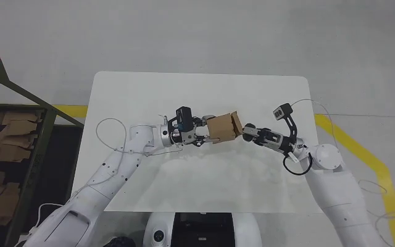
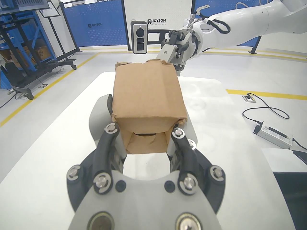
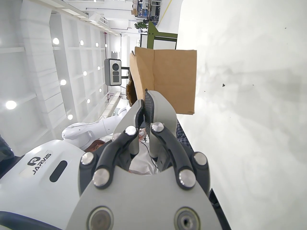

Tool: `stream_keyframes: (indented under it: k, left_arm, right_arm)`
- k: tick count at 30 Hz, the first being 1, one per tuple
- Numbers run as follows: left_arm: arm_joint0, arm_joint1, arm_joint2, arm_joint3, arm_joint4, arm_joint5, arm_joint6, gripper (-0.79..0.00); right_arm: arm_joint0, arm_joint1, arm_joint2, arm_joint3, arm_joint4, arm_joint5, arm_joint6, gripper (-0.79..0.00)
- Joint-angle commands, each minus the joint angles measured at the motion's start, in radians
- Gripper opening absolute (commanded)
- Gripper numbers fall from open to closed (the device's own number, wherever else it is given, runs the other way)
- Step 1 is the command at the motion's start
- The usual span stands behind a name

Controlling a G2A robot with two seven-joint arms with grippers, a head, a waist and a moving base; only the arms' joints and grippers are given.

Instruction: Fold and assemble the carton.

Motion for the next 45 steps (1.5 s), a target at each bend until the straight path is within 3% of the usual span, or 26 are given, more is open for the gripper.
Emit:
stream_keyframes:
  k: [1,14,17,18,32,39,45]
  left_arm:
    - [0.001,0.000,0.000,-0.001,-0.001,0.000,-0.002,-0.545]
    - [0.002,-0.002,0.001,-0.003,-0.015,0.006,-0.026,-0.529]
    - [0.002,-0.002,0.002,-0.004,-0.016,0.005,-0.027,-0.533]
    - [0.002,-0.002,0.002,-0.004,-0.016,0.005,-0.027,-0.533]
    - [0.005,-0.002,0.005,-0.010,-0.007,-0.005,-0.026,-0.533]
    - [0.003,-0.002,0.006,-0.011,-0.006,-0.007,-0.029,-0.526]
    - [0.002,-0.003,0.007,-0.011,-0.005,-0.007,-0.033,-0.526]
  right_arm:
    - [0.000,0.000,0.000,0.001,0.000,0.000,-0.002,-0.785]
    - [-0.008,0.003,-0.003,-0.048,-0.029,-0.001,-0.003,-0.785]
    - [-0.009,0.004,0.001,-0.054,-0.024,-0.002,-0.001,-0.653]
    - [-0.008,0.005,0.002,-0.054,-0.024,-0.001,0.000,-0.643]
    - [0.040,0.007,-0.014,-0.041,-0.064,0.027,0.022,-0.699]
    - [0.048,0.011,-0.013,-0.063,-0.124,0.049,-0.006,-0.690]
    - [0.046,0.015,-0.010,-0.088,-0.166,0.070,-0.025,-0.785]
